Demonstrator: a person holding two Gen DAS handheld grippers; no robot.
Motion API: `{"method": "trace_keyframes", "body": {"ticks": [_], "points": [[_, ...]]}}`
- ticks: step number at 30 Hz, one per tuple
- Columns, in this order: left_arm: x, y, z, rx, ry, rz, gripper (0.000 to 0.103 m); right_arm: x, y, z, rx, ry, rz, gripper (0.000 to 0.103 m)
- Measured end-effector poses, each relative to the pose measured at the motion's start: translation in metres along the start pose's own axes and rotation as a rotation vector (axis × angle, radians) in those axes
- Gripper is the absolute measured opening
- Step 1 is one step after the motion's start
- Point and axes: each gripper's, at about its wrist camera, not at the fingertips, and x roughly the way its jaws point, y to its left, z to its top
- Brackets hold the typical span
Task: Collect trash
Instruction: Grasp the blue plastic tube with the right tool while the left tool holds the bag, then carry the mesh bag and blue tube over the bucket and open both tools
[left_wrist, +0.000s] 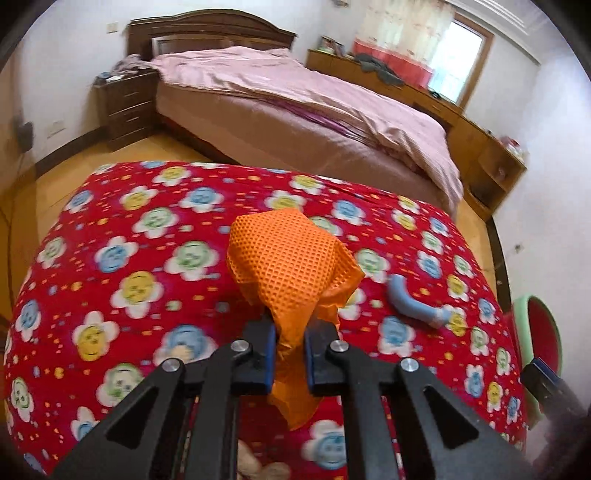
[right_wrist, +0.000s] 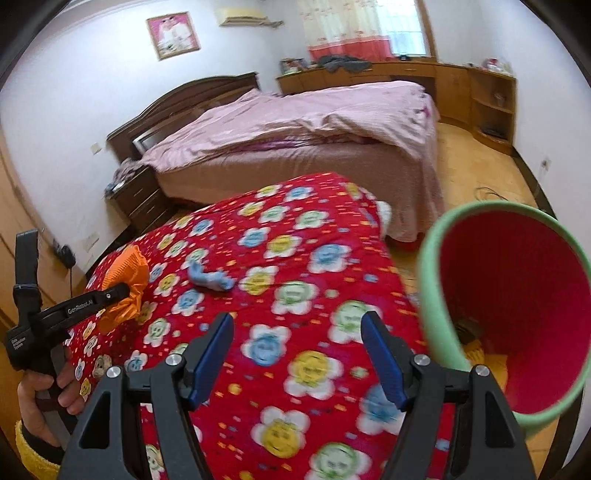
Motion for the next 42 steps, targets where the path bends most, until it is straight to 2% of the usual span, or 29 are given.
{"method": "trace_keyframes", "body": {"ticks": [3,12,18,22,24,26,30,32,34,42], "points": [[0.002,0.013,-0.001,-0.025,-0.012,0.02,0.011,0.015,0.019,0.004,-0.035,0.019,0.019,0.074],[0.011,0.023,-0.007,-0.058,-0.004,0.004,0.011,0.069,0.071,0.019,-0.173,0.052,0.049,0.077],[0.014,0.021,-0.01,-0.046,0.001,0.001,0.011,0.098,0.083,0.029,-0.246,0.069,0.033,0.077],[0.015,0.021,-0.01,-0.047,0.005,-0.005,0.011,0.117,0.08,0.031,-0.232,0.114,0.033,0.077],[0.016,0.021,-0.01,-0.045,0.006,-0.006,0.011,0.121,0.078,0.03,-0.216,0.126,0.03,0.072],[0.017,0.021,-0.01,-0.046,0.009,-0.007,0.011,0.119,0.078,0.031,-0.213,0.12,0.025,0.06],[0.017,0.021,-0.011,-0.046,0.01,-0.006,0.011,0.119,0.079,0.03,-0.23,0.121,-0.007,0.045],[0.017,0.021,-0.011,-0.047,0.009,-0.008,0.011,0.118,0.079,0.029,-0.239,0.122,-0.015,0.031],[0.017,0.021,-0.011,-0.048,0.008,-0.009,0.011,0.116,0.079,0.028,-0.243,0.124,-0.018,0.022],[0.013,0.022,-0.01,-0.048,0.004,-0.018,0.011,0.108,0.069,0.026,-0.203,0.138,0.013,0.021]]}}
